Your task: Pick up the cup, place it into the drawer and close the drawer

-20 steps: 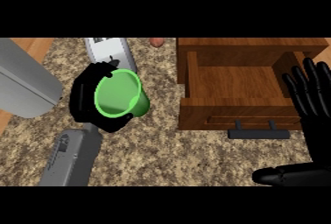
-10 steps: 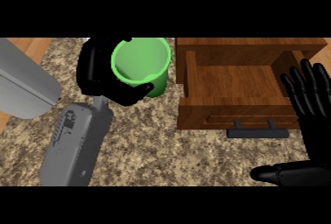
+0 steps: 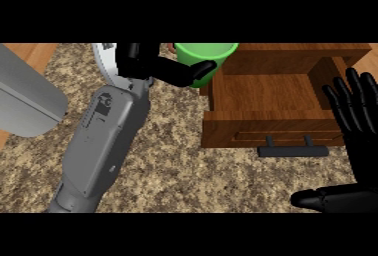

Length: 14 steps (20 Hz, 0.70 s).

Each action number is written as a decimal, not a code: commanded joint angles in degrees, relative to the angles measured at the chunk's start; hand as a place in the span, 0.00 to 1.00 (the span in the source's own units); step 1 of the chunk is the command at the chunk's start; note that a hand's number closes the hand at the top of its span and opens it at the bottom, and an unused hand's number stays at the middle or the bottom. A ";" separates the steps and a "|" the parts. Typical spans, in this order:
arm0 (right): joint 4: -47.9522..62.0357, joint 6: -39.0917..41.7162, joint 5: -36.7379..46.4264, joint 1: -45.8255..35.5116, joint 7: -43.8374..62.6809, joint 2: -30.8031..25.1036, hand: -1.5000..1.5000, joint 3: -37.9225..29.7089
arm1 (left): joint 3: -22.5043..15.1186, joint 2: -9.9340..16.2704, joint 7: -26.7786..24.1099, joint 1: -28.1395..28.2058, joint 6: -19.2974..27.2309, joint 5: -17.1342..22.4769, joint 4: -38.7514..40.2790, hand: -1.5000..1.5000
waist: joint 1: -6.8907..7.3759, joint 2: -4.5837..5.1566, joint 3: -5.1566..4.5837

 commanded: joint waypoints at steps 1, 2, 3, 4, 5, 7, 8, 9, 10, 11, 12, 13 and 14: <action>-1.37 0.39 -0.23 1.50 -0.53 0.08 0.00 -0.13 | -5.69 -0.37 0.65 -2.94 4.90 1.11 3.51 1.00 | -0.09 -0.07 0.00; -2.14 -0.85 0.81 -1.37 3.35 -0.29 0.00 1.35 | -6.08 -0.38 -2.90 -5.30 5.73 3.24 9.53 1.00 | -0.58 0.09 -0.02; -1.39 0.98 -0.34 1.43 0.33 -0.96 0.00 -0.65 | -6.55 -0.38 1.38 -5.07 6.08 -0.23 5.14 1.00 | 0.01 -0.09 0.00; 1.22 -1.17 1.55 -1.38 -0.19 0.77 0.00 0.65 | -7.98 -0.38 -1.14 -5.94 6.48 2.02 9.82 1.00 | -0.19 0.07 0.00; 3.62 -0.83 2.24 -3.70 -0.47 -0.16 0.00 0.39 | -4.80 -0.38 -0.64 -8.95 5.86 1.46 11.67 1.00 | 0.03 0.09 0.00; 0.51 -0.95 1.36 -1.33 0.59 0.98 0.00 1.57 | -5.57 -0.39 -3.49 -9.26 6.45 3.91 15.57 1.00 | -0.28 0.09 -0.01; 3.33 0.21 1.33 -1.34 -2.25 -0.12 0.00 -0.42 | -5.66 -0.39 -4.08 -12.08 7.26 5.11 18.94 1.00 | -0.62 0.21 0.01; 0.29 -0.12 0.90 -0.61 0.24 0.01 0.00 0.49 | -8.45 -0.39 -3.47 -13.36 10.09 6.71 19.09 1.00 | -0.86 0.13 0.00; 3.70 -0.55 1.55 -2.28 -1.78 0.72 0.00 0.46 | -7.37 -0.39 -3.04 -14.19 8.97 6.69 19.10 1.00 | -0.39 0.12 0.00; 0.95 -0.76 1.78 -0.65 -0.34 1.44 0.00 2.11 | -7.17 -0.39 -2.26 -15.22 9.41 6.46 20.79 1.00 | -0.49 0.09 0.00; 0.51 -0.75 0.84 -1.96 1.58 0.47 0.00 1.26 | -3.00 -0.39 -6.42 -18.52 5.73 5.88 28.54 1.00 | -1.28 0.46 0.00; -0.89 0.48 0.55 1.43 0.09 0.53 0.00 1.44 | -10.82 -0.39 -8.00 -16.22 11.42 9.96 26.60 1.00 | -1.93 0.31 0.02; 0.14 0.56 -0.22 0.68 -1.92 0.34 0.00 -0.33 | -11.71 -0.39 -8.55 -15.70 11.71 11.03 25.87 1.00 | -1.33 0.21 0.02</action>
